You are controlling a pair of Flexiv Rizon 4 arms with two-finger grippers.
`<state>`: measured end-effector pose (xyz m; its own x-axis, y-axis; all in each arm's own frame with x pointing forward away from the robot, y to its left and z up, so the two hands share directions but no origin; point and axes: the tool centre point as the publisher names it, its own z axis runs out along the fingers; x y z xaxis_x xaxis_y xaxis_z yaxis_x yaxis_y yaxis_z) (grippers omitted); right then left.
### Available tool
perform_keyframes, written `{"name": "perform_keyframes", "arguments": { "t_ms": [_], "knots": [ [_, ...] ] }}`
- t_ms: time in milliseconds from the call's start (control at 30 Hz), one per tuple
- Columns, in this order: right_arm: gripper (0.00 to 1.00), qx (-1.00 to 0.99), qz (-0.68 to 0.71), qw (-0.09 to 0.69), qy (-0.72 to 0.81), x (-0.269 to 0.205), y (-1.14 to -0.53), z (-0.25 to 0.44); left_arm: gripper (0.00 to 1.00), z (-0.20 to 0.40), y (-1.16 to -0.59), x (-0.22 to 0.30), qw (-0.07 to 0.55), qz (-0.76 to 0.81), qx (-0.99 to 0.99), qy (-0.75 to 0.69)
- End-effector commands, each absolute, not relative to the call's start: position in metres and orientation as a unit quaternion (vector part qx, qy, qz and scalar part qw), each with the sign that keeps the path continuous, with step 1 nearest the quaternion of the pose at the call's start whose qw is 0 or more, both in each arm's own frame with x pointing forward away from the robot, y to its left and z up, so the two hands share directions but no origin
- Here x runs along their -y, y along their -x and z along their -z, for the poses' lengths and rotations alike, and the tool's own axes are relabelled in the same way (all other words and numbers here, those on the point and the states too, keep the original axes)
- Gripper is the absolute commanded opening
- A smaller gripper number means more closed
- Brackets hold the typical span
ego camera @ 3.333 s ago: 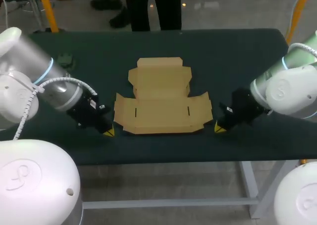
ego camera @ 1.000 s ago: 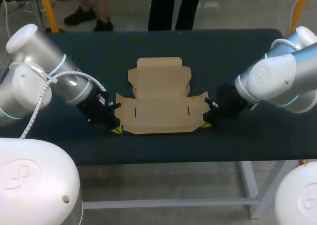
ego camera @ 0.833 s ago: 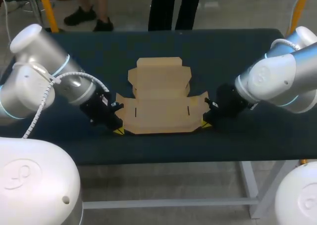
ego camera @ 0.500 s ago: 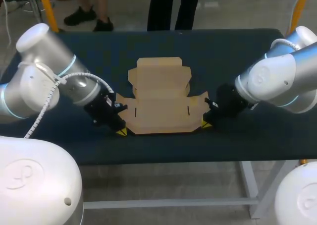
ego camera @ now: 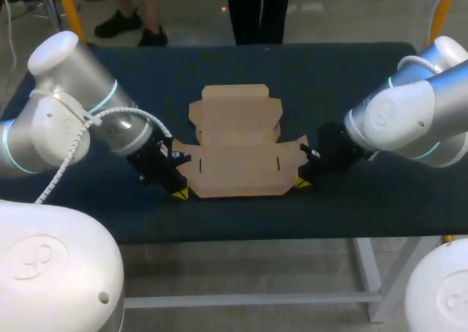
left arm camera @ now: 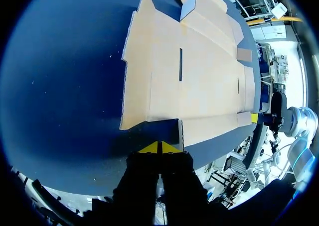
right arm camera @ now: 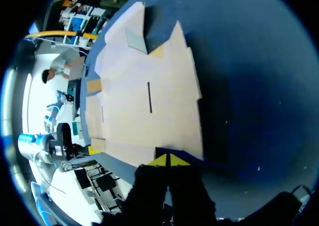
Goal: Assemble the packaging by folding the flat box into shape, placing the metal phone stand inside, and closing the box properly
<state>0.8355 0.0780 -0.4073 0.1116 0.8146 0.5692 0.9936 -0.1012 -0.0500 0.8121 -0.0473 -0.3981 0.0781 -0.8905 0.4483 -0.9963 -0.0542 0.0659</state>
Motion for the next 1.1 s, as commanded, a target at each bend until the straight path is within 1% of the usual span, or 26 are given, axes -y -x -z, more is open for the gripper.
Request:
{"name": "perform_keyframes", "arguments": {
  "t_ms": [33, 933, 1100],
  "knots": [
    [0.0, 0.636, 0.203, 0.215, 0.713, -0.08, -0.836, 0.405, 0.0, 0.396, -0.812, 0.05, 0.176, -0.14, 0.666, -0.711],
    [0.0, 0.644, 0.192, 0.202, 0.713, -0.088, -0.84, 0.4, 0.0, 0.389, -0.825, 0.056, 0.124, -0.137, 0.681, -0.709],
    [0.0, 0.644, 0.19, 0.202, 0.713, -0.089, -0.84, 0.4, 0.0, 0.389, -0.828, 0.055, 0.125, -0.138, 0.68, -0.709]
  ]
}}
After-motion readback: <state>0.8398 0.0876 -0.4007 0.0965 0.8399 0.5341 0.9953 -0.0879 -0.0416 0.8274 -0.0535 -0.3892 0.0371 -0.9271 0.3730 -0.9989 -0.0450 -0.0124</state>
